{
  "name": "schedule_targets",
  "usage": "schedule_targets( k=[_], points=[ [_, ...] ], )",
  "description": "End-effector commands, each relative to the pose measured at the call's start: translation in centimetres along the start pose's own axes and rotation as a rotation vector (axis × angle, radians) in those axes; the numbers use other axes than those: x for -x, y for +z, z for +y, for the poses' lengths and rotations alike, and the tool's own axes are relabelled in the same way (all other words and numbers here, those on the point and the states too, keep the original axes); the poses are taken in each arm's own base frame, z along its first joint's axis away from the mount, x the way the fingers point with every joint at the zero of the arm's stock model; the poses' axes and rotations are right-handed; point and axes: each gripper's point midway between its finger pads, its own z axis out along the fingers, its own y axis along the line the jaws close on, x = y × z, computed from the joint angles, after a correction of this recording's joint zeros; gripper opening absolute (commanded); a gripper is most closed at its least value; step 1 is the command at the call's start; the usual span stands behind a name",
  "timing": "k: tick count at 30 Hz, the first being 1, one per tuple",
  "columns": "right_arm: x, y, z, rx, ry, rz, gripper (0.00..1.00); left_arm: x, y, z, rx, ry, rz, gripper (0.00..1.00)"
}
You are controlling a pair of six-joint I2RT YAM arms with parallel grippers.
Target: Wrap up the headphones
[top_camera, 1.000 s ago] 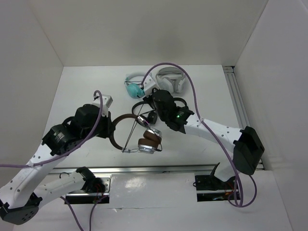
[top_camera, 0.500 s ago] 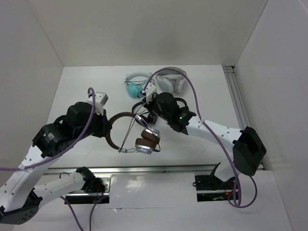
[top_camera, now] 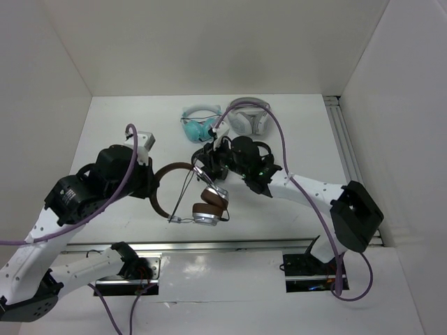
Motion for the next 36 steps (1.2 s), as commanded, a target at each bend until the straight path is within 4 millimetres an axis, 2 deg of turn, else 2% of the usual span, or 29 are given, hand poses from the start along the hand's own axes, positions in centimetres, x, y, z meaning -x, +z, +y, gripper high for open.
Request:
schedule_targets(
  k=[1, 8, 9, 11, 12, 14, 15, 16, 17, 18, 20, 21, 24, 26, 36],
  points=[
    [1.4, 1.2, 0.9, 0.062, 0.069, -0.094, 0.33, 3.1, -2.0, -1.2, -0.048, -0.087, -0.114, 0.00],
    [-2.1, 2.3, 1.7, 0.113, 0.142, -0.059, 0.34, 4.9, -3.8, -0.5, -0.008, -0.131, -0.175, 0.00],
    [-2.3, 2.5, 1.7, 0.113, 0.154, -0.059, 0.34, 5.0, -3.5, -0.4, 0.004, -0.139, -0.171, 0.00],
    [-4.0, 2.8, 2.1, 0.122, 0.156, -0.037, 0.34, 5.4, -4.0, -0.2, 0.012, -0.152, -0.189, 0.00],
    [-3.7, 2.8, 2.7, 0.134, 0.161, -0.046, 0.34, 5.4, -3.7, -0.2, 0.017, -0.150, -0.179, 0.00],
    [-4.9, 3.1, 2.8, 0.129, 0.163, -0.032, 0.34, 5.5, -3.4, -0.2, 0.030, -0.170, -0.177, 0.00],
    [-4.7, 3.1, 2.9, 0.130, 0.172, -0.040, 0.34, 5.5, -3.4, -0.2, 0.030, -0.170, -0.177, 0.00],
    [-5.6, 3.1, 3.2, 0.128, 0.173, -0.020, 0.34, 5.6, -3.4, -0.1, 0.039, -0.181, -0.182, 0.00],
    [-5.1, 3.2, 3.3, 0.133, 0.170, -0.044, 0.34, 5.6, -3.4, -0.1, 0.038, -0.191, -0.182, 0.00],
    [-5.9, 3.2, 3.2, 0.130, 0.183, -0.025, 0.34, 5.6, -3.4, -0.1, 0.038, -0.191, -0.182, 0.00],
    [-5.6, 3.2, 3.6, 0.132, 0.189, -0.047, 0.34, 6.0, -3.4, 0.1, 0.050, -0.216, -0.202, 0.00],
    [-6.5, 3.2, 3.3, 0.117, 0.191, -0.030, 0.34, 6.0, -3.4, 0.1, 0.050, -0.216, -0.202, 0.00],
    [-6.3, 3.2, 3.6, 0.120, 0.199, -0.048, 0.34, 6.3, -3.6, 0.1, 0.053, -0.230, -0.214, 0.00],
    [-7.3, 3.1, 3.5, 0.116, 0.201, -0.027, 0.33, 6.4, -3.6, 0.2, 0.060, -0.241, -0.219, 0.00],
    [-8.9, 2.1, 4.2, 0.141, 0.210, -0.008, 0.30, 7.6, -5.0, 0.9, 0.089, -0.297, -0.275, 0.00]
  ],
)
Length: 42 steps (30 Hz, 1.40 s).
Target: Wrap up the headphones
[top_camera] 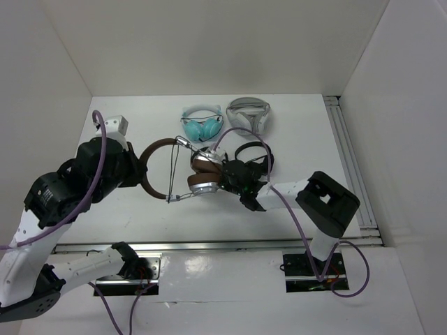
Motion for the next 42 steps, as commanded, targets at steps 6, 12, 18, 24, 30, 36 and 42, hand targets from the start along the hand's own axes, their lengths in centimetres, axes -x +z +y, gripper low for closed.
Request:
schedule_targets(
  k=[6, 12, 18, 24, 30, 36, 42],
  points=[
    [-0.4, -0.1, 3.0, 0.094, -0.016, -0.041, 0.30, 3.1, -1.2, -1.2, -0.045, -0.108, -0.109, 0.00],
    [-1.3, -0.4, 3.4, 0.108, -0.010, -0.044, 0.28, 3.3, -1.7, -0.9, -0.037, -0.118, -0.115, 0.00],
    [-1.1, -0.4, 3.4, 0.106, 0.007, -0.063, 0.04, 3.4, -1.9, -1.1, -0.050, -0.130, -0.116, 0.00],
    [-0.9, 0.2, 3.5, 0.099, 0.005, -0.077, 0.03, 3.2, -1.7, -1.1, -0.045, -0.126, -0.109, 0.00],
    [-1.1, 0.5, 3.1, 0.008, -0.021, -0.066, 0.46, 3.2, -1.7, -1.1, -0.045, -0.126, -0.109, 0.00],
    [-1.4, -1.1, 3.8, -0.134, -0.071, -0.070, 0.55, 3.2, -1.7, -1.1, -0.045, -0.126, -0.109, 0.00],
    [-1.3, -2.9, 2.6, -0.250, -0.056, -0.086, 0.55, 3.8, -2.6, -1.0, -0.055, -0.133, -0.123, 0.00]
  ],
)
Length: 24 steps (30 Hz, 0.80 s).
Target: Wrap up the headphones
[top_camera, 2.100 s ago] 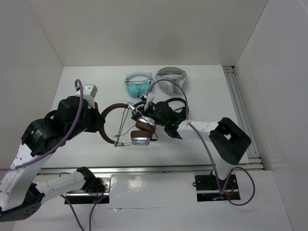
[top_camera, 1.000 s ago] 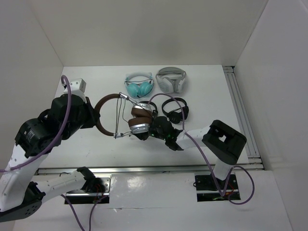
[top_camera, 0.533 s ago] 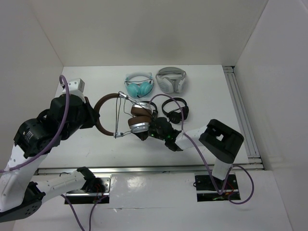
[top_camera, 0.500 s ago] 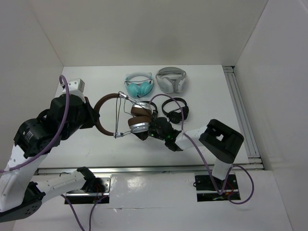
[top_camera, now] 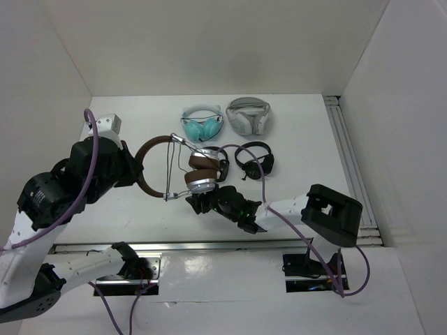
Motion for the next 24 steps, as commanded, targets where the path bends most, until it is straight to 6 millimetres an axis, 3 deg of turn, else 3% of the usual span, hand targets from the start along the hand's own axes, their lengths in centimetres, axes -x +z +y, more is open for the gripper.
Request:
schedule_targets(
  k=[1, 7, 14, 19, 21, 23, 24],
  points=[
    [1.7, -0.8, -2.5, -0.138, 0.013, -0.057, 0.55, 2.8, -1.8, -1.4, -0.076, -0.090, -0.092, 0.00],
    [0.2, 1.5, -2.5, -0.149, -0.016, -0.021, 0.56, 2.7, -2.8, -1.7, -0.126, -0.089, -0.089, 0.00],
    [4.5, 5.6, -1.7, -0.071, 0.004, -0.117, 0.53, 2.2, -2.9, -1.6, -0.131, -0.076, -0.075, 0.00],
    [4.7, 7.2, -5.3, -0.191, 0.006, -0.103, 0.53, 2.4, -3.1, -1.4, -0.123, -0.076, -0.081, 0.00],
    [4.7, 7.5, -5.6, -0.213, 0.014, -0.100, 0.53, 2.3, -3.3, -1.0, -0.111, -0.073, -0.079, 0.00],
    [5.1, 7.5, -6.1, -0.221, 0.018, -0.111, 0.46, 2.4, -3.6, -0.9, -0.117, -0.077, -0.087, 0.00],
    [4.8, 7.5, -5.8, -0.199, 0.017, -0.105, 0.36, 2.4, -3.6, -0.9, -0.117, -0.077, -0.087, 0.00]
  ],
)
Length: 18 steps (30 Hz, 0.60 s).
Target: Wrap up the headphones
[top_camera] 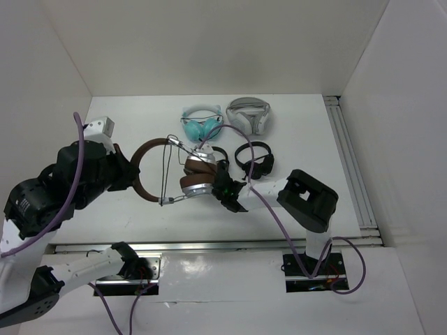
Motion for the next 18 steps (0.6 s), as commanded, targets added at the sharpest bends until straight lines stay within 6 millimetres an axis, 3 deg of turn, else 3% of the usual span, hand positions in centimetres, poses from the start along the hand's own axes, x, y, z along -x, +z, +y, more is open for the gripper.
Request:
schedule_targets(
  k=[1, 3, 7, 12, 18],
  points=[
    [0.5, 0.6, 0.1, -0.008, 0.008, -0.017, 0.29, 2.2, -1.7, -1.0, -0.072, -0.067, -0.090, 0.00],
    [0.3, 0.5, 0.3, 0.010, 0.017, -0.012, 0.08, 2.2, -1.7, -1.0, -0.072, -0.067, -0.090, 0.00],
    [-1.6, -0.1, 0.2, 0.028, 0.033, 0.019, 0.08, 2.6, -1.9, -0.9, -0.070, -0.071, -0.102, 0.00],
    [-4.2, -2.0, 0.7, 0.075, 0.052, 0.033, 0.00, 2.9, -2.1, -0.9, -0.065, -0.086, -0.116, 0.00],
    [-5.3, -4.8, 5.1, 0.191, 0.045, 0.035, 0.00, 2.9, -1.2, -0.2, -0.014, -0.114, -0.131, 0.00]
  ],
)
